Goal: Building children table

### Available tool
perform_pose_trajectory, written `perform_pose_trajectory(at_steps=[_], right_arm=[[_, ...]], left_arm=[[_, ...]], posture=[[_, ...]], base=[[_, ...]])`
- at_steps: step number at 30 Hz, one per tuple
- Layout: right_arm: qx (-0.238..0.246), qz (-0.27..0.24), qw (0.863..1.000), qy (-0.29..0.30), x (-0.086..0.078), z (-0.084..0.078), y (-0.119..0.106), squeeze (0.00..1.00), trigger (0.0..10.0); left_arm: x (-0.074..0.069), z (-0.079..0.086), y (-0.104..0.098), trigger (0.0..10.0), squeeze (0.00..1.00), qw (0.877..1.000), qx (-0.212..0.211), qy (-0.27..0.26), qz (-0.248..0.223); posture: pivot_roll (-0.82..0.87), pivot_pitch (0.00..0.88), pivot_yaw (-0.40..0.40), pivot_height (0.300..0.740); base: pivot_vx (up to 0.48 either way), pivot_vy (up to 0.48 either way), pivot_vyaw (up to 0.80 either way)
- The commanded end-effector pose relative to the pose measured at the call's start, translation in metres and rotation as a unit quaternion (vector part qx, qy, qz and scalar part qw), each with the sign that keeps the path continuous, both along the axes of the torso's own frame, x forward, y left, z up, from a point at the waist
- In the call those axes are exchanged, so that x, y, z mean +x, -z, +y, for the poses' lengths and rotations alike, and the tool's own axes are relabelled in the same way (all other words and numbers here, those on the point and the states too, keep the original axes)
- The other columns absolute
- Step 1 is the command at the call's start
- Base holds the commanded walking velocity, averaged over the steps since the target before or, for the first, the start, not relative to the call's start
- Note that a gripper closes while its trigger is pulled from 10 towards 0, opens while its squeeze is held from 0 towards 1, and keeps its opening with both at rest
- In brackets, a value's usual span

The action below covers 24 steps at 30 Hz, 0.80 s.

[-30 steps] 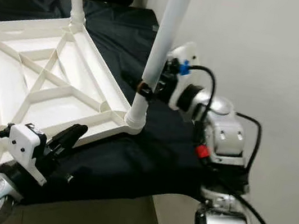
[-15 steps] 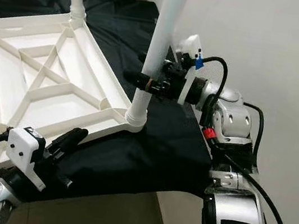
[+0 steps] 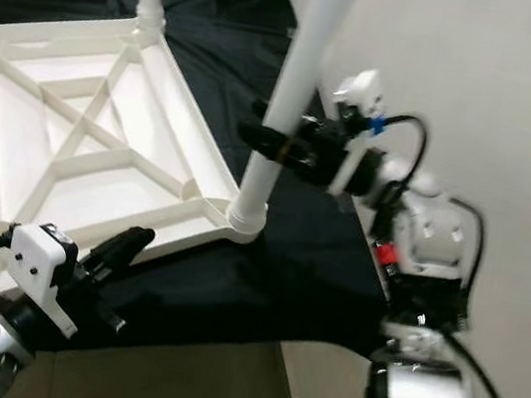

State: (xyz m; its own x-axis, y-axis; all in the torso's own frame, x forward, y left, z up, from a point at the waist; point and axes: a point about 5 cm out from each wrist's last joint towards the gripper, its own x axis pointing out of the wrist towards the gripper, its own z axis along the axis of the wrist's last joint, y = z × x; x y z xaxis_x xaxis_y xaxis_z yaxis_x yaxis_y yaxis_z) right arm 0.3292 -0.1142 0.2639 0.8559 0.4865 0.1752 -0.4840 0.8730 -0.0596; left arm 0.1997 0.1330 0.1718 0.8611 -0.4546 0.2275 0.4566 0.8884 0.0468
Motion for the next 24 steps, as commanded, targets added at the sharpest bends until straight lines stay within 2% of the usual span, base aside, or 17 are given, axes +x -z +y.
perform_pose_trajectory(at_steps=[1,2,3,4,6,11,12,14,15,16,17,18,19,20,21,22,24], right_arm=[[-0.05,0.149,0.966,0.206,-0.006,-0.034,0.065,0.0,0.0],[-0.05,0.163,0.965,0.199,-0.014,-0.032,0.075,0.0,0.0],[-0.05,0.163,0.965,0.199,-0.014,-0.032,0.075,0.0,0.0],[-0.042,0.175,0.966,0.186,-0.02,-0.023,0.082,0.0,0.0],[-0.051,0.161,0.971,0.169,-0.018,-0.011,0.077,0.0,0.0],[-0.06,0.146,0.977,0.143,-0.007,-0.003,0.059,0.0,0.0],[-0.043,0.143,0.979,0.137,-0.007,0.0,0.051,0.0,10.0],[-0.03,0.141,0.98,0.136,-0.008,0.003,0.047,0.0,10.0],[-0.01,0.134,0.985,0.11,-0.01,0.009,0.039,0.0,10.0],[0.006,0.105,0.992,0.076,-0.009,0.011,0.027,1.0,10.0],[0.006,0.105,0.992,0.076,-0.009,0.011,0.027,1.0,10.0],[0.008,0.074,0.997,0.025,-0.01,0.015,0.016,1.0,10.0],[0.008,0.074,0.997,0.025,-0.01,0.015,0.016,1.0,10.0],[0.018,0.045,0.999,-0.023,-0.011,0.014,0.005,1.0,10.0],[-0.001,0.01,0.997,-0.076,-0.012,0.01,-0.002,1.0,10.0],[-0.001,0.01,0.997,-0.076,-0.012,0.01,-0.002,1.0,10.0],[-0.046,-0.022,0.988,-0.148,-0.013,-0.001,-0.008,1.0,10.0]], left_arm=[[-0.002,0.0,0.005,10.0,0.0,1.0,-0.002,0.004,0.014],[-0.001,0.0,0.005,10.0,0.0,1.0,-0.003,0.004,0.014],[-0.001,0.0,0.005,10.0,0.0,1.0,-0.003,0.004,0.014],[0.001,0.0,0.005,10.0,0.0,1.0,-0.003,0.003,0.013],[0.004,-0.001,0.007,10.0,0.0,1.0,-0.003,0.003,0.013],[0.006,-0.002,0.008,10.0,0.0,1.0,-0.006,0.003,0.012],[0.006,-0.002,0.008,10.0,0.0,1.0,-0.007,0.003,0.012],[0.007,-0.002,0.008,10.0,0.0,1.0,-0.008,0.003,0.011],[0.006,-0.002,0.007,10.0,0.0,1.0,-0.009,0.003,0.011],[0.006,-0.002,0.007,10.0,0.0,1.0,-0.01,0.003,0.011],[0.006,-0.002,0.007,10.0,0.0,1.0,-0.01,0.003,0.011],[0.005,-0.002,0.006,10.0,0.0,1.0,-0.011,0.003,0.011],[0.005,-0.002,0.006,10.0,0.0,1.0,-0.011,0.003,0.011],[0.005,-0.002,0.006,10.0,0.0,1.0,-0.011,0.004,0.011],[0.004,-0.002,0.006,10.0,0.0,1.0,-0.012,0.005,0.011],[0.004,-0.002,0.006,10.0,0.0,1.0,-0.012,0.005,0.011],[0.003,-0.003,0.005,10.0,0.0,1.0,-0.013,0.008,0.011]], posture=[[0.01,0.198,-0.11,0.74],[0.01,0.194,-0.108,0.74],[0.01,0.194,-0.108,0.74],[0.0,0.186,-0.103,0.74],[0.0,0.172,-0.106,0.74],[-0.01,0.162,-0.114,0.74],[-0.01,0.162,-0.115,0.74],[-0.01,0.162,-0.115,0.74],[-0.01,0.168,-0.114,0.74],[-0.01,0.172,-0.115,0.74],[-0.01,0.172,-0.115,0.74],[-0.01,0.173,-0.115,0.74],[-0.01,0.173,-0.115,0.74],[-0.01,0.18,-0.111,0.74],[-0.02,0.183,-0.109,0.74],[-0.02,0.183,-0.109,0.74],[-0.01,0.195,-0.105,0.74]], base=[[0.0,0.0,0.0],[0.0,0.0,0.0],[0.0,0.0,0.0],[0.0,0.0,0.0],[0.0,0.0,0.0],[0.0,0.0,0.0],[0.0,0.0,0.0],[0.0,0.0,0.0],[0.0,0.0,0.0],[0.0,0.0,0.0],[0.0,0.0,0.0],[0.0,0.0,0.0],[0.0,0.0,0.0],[0.0,0.0,0.0],[0.0,0.0,0.0],[0.0,0.0,0.0],[0.0,0.0,0.0]])
